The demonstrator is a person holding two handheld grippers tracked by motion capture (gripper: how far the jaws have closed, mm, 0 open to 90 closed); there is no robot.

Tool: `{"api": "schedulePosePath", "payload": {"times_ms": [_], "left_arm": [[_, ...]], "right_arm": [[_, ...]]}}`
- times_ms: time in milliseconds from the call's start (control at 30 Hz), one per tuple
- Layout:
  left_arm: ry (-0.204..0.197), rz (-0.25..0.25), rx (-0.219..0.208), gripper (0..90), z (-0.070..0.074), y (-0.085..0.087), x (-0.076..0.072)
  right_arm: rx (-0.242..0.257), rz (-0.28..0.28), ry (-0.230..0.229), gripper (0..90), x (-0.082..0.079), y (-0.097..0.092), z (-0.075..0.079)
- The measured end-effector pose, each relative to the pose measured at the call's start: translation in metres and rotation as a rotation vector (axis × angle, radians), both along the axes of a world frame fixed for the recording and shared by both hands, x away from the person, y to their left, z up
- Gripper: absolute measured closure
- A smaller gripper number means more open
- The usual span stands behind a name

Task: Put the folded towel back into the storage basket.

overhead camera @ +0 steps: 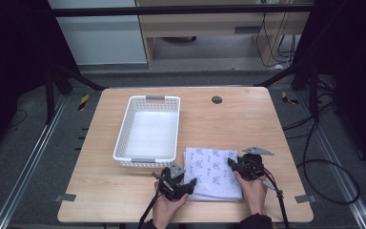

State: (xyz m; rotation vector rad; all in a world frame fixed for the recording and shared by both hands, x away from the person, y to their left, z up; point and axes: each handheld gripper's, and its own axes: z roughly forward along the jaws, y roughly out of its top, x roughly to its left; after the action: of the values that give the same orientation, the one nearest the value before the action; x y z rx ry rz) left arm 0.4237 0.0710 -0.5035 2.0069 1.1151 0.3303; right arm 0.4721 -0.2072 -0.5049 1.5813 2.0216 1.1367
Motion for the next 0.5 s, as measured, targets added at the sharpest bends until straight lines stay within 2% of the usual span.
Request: {"api": "schedulePosePath", "payload": {"times_ms": [200, 300, 333, 500], "left_arm": [[-0.003, -0.001, 0.002, 52.1, 0.0008, -0.0022, -0.0019], [-0.013, 0.001, -0.002, 56.7, 0.0004, -0.0034, -0.0040], [-0.031, 0.006, 0.006, 58.7, 0.0004, -0.0056, -0.0064], [-0.037, 0.004, 0.026, 64.2, 0.0023, -0.0077, -0.0079]], "right_arm": [[0.024, -0.002, 0.014, 66.3, 0.0003, -0.0006, 0.0001], [0.040, -0.001, 0.004, 68.7, -0.0009, -0.0012, -0.0014], [0.049, -0.003, -0.001, 69.3, -0.0013, -0.0018, -0.0024], [0.074, -0.010, 0.000, 71.8, -0.0019, -0.0028, -0.0033]]}}
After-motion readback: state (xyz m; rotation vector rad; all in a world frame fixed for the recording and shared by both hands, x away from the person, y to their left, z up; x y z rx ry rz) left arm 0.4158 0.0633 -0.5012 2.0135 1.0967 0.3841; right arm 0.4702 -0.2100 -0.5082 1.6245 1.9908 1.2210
